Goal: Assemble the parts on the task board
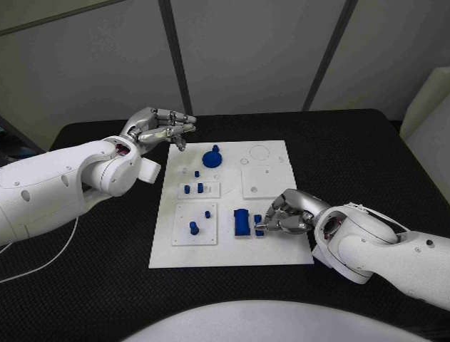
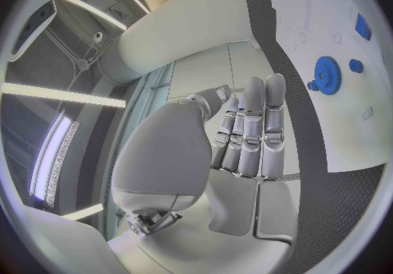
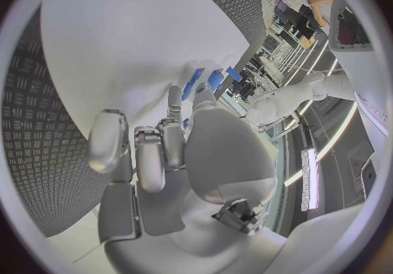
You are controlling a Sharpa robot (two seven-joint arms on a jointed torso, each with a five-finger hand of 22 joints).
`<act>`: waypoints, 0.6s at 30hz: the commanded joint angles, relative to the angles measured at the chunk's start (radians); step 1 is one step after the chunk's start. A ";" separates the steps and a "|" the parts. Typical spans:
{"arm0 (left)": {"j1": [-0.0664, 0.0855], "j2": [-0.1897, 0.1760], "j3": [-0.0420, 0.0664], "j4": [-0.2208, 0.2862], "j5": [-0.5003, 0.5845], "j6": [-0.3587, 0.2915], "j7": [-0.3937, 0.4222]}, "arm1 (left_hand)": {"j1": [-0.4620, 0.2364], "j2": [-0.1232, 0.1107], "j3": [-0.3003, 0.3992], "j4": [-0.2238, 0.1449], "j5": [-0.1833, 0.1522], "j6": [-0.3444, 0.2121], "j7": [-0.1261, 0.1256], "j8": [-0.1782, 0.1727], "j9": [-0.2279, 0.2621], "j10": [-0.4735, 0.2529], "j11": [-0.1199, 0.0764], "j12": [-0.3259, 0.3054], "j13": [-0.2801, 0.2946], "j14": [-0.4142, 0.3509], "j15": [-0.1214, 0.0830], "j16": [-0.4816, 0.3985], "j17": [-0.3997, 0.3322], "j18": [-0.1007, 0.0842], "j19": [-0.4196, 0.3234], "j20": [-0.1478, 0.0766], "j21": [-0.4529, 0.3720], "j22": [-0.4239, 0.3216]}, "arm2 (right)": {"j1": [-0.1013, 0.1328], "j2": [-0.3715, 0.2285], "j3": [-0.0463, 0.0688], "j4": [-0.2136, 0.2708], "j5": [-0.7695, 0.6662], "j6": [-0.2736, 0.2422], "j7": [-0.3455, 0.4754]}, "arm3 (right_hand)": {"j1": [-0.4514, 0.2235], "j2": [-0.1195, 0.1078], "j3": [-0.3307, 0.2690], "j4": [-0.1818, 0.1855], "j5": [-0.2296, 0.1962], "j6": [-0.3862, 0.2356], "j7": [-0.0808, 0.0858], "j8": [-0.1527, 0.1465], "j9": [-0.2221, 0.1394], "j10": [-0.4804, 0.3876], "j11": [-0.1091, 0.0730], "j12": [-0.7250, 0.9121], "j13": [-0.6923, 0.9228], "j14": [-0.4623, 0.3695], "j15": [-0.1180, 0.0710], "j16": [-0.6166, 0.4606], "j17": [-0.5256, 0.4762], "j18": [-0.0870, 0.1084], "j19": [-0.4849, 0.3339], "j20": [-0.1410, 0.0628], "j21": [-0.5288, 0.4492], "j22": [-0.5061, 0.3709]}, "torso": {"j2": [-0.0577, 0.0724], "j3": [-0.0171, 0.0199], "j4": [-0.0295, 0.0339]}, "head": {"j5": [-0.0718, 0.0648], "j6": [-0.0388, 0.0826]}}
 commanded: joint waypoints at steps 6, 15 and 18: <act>0.001 0.001 0.001 -0.002 0.005 0.008 0.007 | -0.009 0.001 0.001 -0.003 -0.002 -0.008 -0.001 0.007 0.000 -0.010 0.000 0.007 -0.002 -0.003 0.003 0.003 -0.003 -0.011 -0.001 0.002 -0.005 -0.002 | 0.002 -0.060 0.016 0.043 0.146 -0.039 0.221 | -0.032 -0.035 -0.041 0.031 0.046 -0.125 0.049 -0.070 -0.035 -0.141 0.047 -0.259 -0.082 0.048 0.034 -0.122 0.048 0.043 -0.154 0.031 -0.200 -0.247 | -0.007 -0.0049 0.0012 | -0.005 0.015; -0.001 0.011 -0.001 -0.016 0.120 0.000 0.024 | -0.043 -0.005 -0.022 0.018 -0.003 -0.010 -0.005 0.016 0.001 -0.015 -0.001 0.023 -0.002 -0.034 0.007 -0.012 -0.017 -0.012 -0.025 0.009 -0.028 -0.014 | 0.060 -0.061 0.043 -0.059 0.512 -0.090 0.470 | 0.111 0.017 -0.016 -0.023 0.081 -0.157 0.074 -0.111 -0.062 -0.355 0.071 -0.632 -0.366 -0.045 0.056 -0.429 -0.287 0.096 -0.320 0.055 -0.528 -0.588 | -0.032 -0.0164 -0.0022 | -0.018 0.044; -0.002 0.023 -0.004 -0.029 0.212 -0.018 0.038 | -0.050 -0.004 -0.039 0.026 -0.004 -0.002 -0.013 0.027 0.002 -0.015 -0.004 0.035 -0.002 -0.097 0.011 -0.063 -0.047 -0.012 -0.076 0.012 -0.071 -0.036 | 0.097 -0.030 0.046 -0.157 0.680 -0.068 0.547 | 0.189 0.045 0.007 -0.057 0.037 -0.157 0.087 -0.124 -0.079 -0.410 0.081 -0.704 -0.439 -0.138 0.067 -0.677 -0.520 0.097 -0.346 0.065 -0.603 -0.636 | -0.048 -0.0260 -0.0042 | -0.022 0.056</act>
